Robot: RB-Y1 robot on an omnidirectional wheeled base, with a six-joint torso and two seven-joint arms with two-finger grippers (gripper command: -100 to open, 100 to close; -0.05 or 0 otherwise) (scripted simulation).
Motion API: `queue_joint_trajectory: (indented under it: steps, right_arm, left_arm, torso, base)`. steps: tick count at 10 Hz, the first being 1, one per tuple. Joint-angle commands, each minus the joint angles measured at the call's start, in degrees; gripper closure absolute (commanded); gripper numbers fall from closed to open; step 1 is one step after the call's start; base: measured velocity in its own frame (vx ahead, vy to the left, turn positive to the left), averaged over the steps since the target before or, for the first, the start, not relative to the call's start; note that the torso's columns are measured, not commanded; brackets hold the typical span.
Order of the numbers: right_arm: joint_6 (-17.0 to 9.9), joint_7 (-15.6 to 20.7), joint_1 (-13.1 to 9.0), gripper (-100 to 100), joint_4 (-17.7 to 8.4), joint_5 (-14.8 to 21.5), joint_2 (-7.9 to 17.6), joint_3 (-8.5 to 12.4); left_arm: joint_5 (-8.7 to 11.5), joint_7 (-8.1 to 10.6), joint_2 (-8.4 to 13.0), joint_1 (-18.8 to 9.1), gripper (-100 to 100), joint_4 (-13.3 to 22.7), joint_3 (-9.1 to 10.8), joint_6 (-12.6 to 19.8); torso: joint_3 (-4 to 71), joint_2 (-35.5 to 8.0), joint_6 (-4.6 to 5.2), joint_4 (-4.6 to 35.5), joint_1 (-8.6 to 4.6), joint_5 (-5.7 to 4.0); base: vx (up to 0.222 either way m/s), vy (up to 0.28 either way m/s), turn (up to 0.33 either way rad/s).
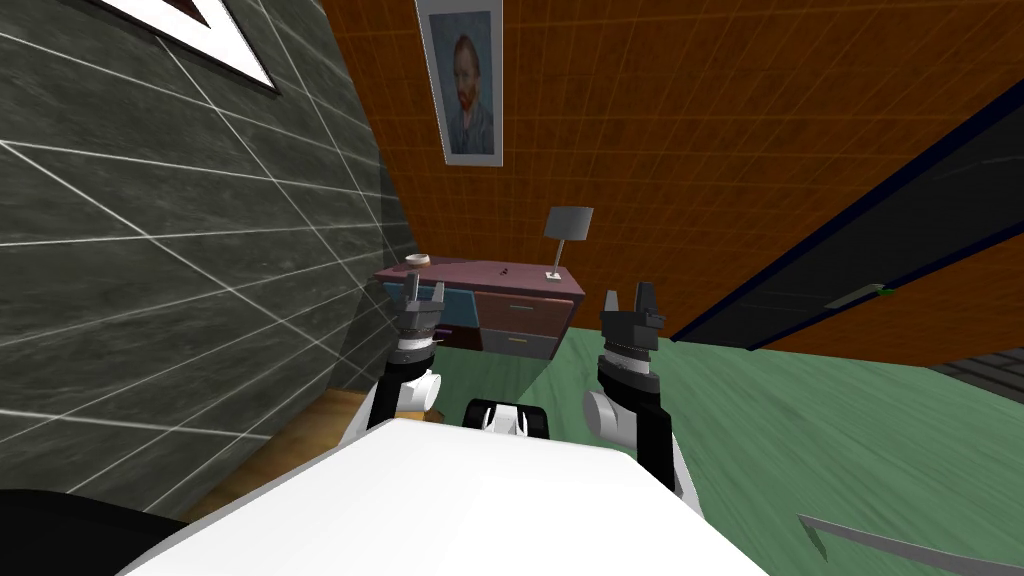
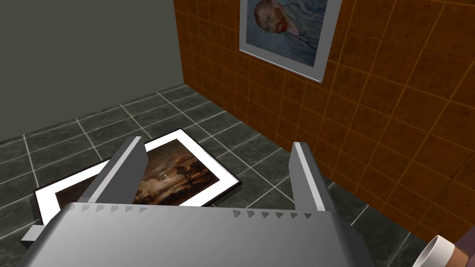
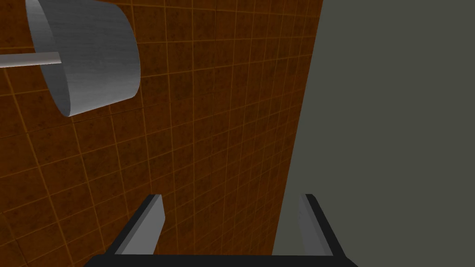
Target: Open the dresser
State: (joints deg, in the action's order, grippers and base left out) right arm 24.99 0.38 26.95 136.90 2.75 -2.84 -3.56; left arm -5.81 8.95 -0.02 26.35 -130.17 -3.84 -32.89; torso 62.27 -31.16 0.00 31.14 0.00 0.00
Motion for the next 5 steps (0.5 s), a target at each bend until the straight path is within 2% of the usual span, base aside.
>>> queue_joint_trajectory:
  steps: [1, 2, 3, 5]
  right_arm:
    - [0.0, 0.0, 0.0, 0, 0.0, 0.0, 0.0, 0.0]
    - [0.0, 0.0, 0.0, 0, 0.0, 0.0, 0.0, 0.0]
    - [0.0, 0.0, 0.01, 0, -0.02, 0.0, 0.0, 0.0]
    - [-0.01, 0.0, 0.01, 0, -0.03, 0.0, 0.0, 0.0]
  left_arm:
    - [0.0, 0.0, 0.0, 0.0, 0, 0.0, 0.0, 0.0]
    - [0.04, -0.04, 1.97, -0.3, -100, 0.68, 0.08, -0.01]
    - [0.08, -0.08, 3.28, -0.61, -100, 1.36, 0.16, -0.02]
    - [0.2, -0.21, 5.58, -1.49, -100, 3.31, 0.39, -0.06]
  torso:
    - [8.46, -4.23, 0.0, 4.23, 0.0, 0.0]
    - [16.92, -8.46, 0.0, 8.46, 0.0, 0.0]
    - [20.87, -10.38, 0.0, 10.35, -0.01, 0.0]
    - [22.26, -11.03, 0.0, 11.06, -0.03, -0.01]
  base:
    - [0.0, 0.0, 0.0]
    - [0.01, -0.008, -0.003]
    - [0.012, -0.019, -0.004]
    - [0.016, -0.023, -0.007]
